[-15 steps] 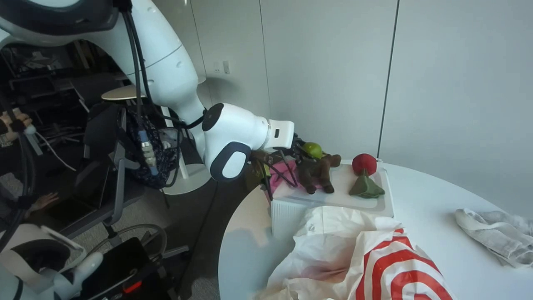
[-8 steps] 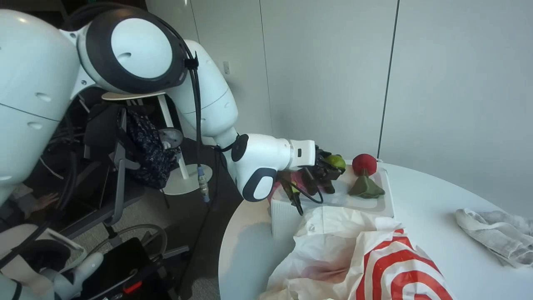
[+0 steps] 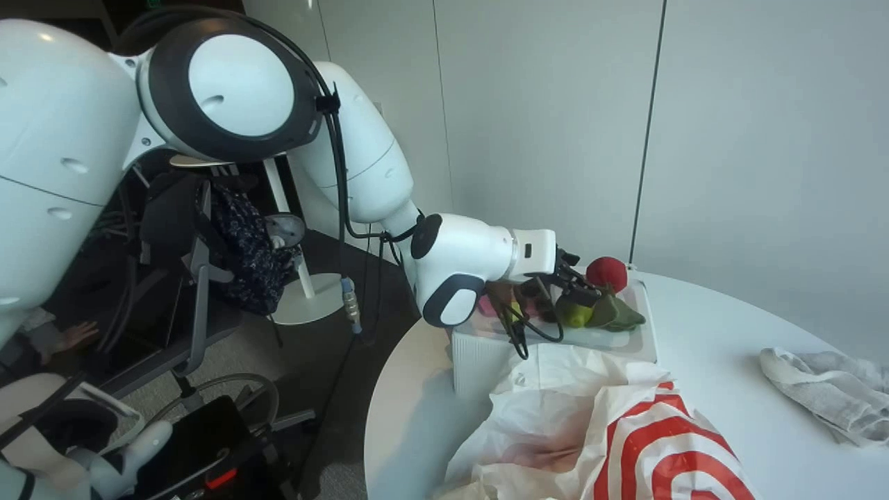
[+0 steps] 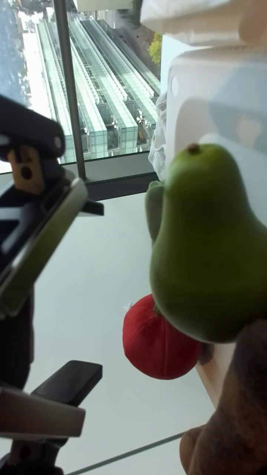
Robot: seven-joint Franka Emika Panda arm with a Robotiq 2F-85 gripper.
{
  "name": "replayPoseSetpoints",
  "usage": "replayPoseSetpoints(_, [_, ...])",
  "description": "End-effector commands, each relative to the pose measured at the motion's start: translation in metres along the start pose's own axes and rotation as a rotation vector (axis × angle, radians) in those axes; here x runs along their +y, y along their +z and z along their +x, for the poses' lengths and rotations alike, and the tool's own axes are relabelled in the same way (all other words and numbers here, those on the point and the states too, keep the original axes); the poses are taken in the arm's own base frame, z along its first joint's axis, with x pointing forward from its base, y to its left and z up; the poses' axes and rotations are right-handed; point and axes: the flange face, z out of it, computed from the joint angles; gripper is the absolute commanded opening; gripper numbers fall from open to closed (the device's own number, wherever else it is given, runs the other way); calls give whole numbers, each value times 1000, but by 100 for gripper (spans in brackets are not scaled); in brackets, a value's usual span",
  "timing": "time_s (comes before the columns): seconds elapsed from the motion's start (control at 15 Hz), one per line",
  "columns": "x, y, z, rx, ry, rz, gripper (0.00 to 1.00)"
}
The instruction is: Empty the objects from the plastic and put it on the basket
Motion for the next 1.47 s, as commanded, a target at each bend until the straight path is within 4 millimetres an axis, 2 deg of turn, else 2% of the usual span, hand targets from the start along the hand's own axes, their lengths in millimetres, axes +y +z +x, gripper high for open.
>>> replayPoseSetpoints(0.0, [25,-24,40,-132,-24,-110,100])
replayPoseSetpoints(0.2, [74,-39,62,-232,-52,-218,100])
replayPoseSetpoints(0.47, [152,-56,63,-378,-121,-346,100])
replayPoseSetpoints(0.67, [179,-64,59,-498,-191,-447,100])
replayPoseSetpoints(0.8, [185,-69,48,-626,-232,-471,100])
replayPoseSetpoints(0.93, [180,-73,32,-775,-275,-446,100])
replayPoseSetpoints(1.13, [161,-73,7,-945,-397,-445,100])
replayPoseSetpoints(1.4, [137,-76,-19,-1055,-509,-465,100])
